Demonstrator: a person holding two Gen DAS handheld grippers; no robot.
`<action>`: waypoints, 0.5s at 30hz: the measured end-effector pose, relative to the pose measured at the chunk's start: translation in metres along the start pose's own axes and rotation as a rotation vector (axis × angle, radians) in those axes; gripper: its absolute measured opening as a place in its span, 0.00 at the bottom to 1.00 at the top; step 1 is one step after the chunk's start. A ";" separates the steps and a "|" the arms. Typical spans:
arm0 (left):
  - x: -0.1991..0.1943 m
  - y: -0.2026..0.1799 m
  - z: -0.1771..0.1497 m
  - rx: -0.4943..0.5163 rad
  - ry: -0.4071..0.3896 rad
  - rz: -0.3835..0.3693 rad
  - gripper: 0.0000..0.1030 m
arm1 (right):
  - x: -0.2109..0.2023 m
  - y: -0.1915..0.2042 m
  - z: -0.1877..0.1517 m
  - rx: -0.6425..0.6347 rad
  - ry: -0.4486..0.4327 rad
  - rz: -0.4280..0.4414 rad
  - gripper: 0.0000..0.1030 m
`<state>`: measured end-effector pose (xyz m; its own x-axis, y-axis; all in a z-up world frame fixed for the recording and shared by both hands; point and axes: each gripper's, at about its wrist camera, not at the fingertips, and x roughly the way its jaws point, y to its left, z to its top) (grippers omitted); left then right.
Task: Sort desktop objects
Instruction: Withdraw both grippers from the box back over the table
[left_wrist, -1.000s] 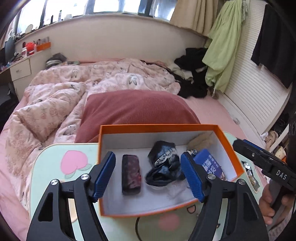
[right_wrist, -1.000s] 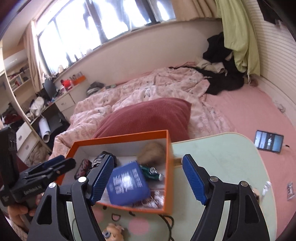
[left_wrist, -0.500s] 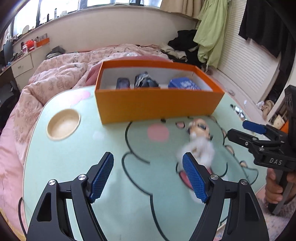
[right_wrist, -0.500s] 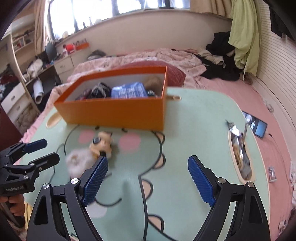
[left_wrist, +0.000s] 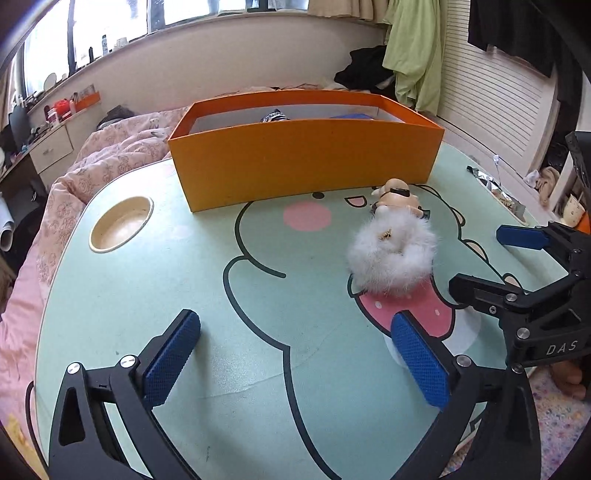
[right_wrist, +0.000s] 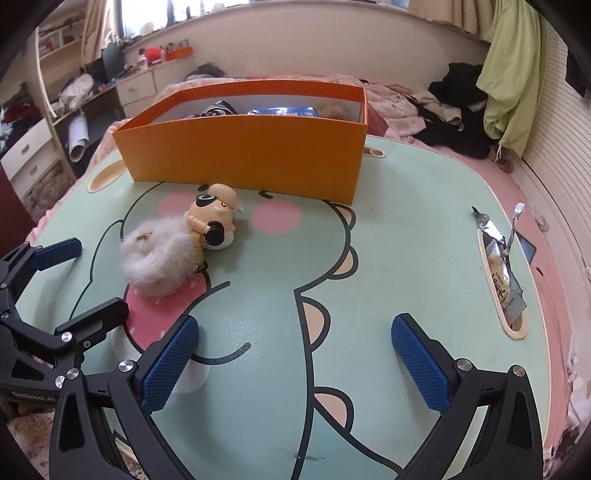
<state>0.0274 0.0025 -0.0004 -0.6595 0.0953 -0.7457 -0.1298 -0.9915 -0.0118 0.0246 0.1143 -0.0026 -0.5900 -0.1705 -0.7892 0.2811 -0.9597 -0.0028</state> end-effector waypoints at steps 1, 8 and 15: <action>0.001 0.001 0.000 0.000 0.000 0.000 1.00 | 0.000 -0.001 0.000 0.000 0.000 0.000 1.00; 0.001 0.001 0.000 0.000 0.000 0.000 1.00 | -0.004 0.003 0.001 -0.007 -0.024 0.015 1.00; 0.005 0.001 0.000 -0.002 -0.001 -0.005 1.00 | -0.011 -0.009 0.009 0.070 -0.063 0.071 0.83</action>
<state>0.0240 0.0019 -0.0041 -0.6598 0.1000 -0.7448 -0.1312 -0.9912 -0.0170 0.0216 0.1227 0.0122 -0.6177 -0.2499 -0.7457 0.2716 -0.9576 0.0959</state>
